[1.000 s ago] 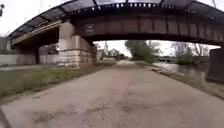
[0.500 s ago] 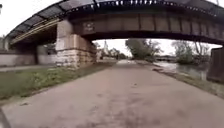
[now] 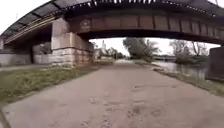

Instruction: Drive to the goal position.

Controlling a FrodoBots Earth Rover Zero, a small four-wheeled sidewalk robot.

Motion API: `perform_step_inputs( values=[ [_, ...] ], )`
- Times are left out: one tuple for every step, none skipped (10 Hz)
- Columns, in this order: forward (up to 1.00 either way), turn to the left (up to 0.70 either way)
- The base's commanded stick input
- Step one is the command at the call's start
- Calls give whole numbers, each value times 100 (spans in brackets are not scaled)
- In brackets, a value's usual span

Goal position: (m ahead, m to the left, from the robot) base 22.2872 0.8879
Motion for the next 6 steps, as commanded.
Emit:
perform_step_inputs(
  values=[
    [70, 0],
    [70, 0],
    [70, 0],
    [70, 0],
    [70, 0],
    [70, 0]
  ],
)
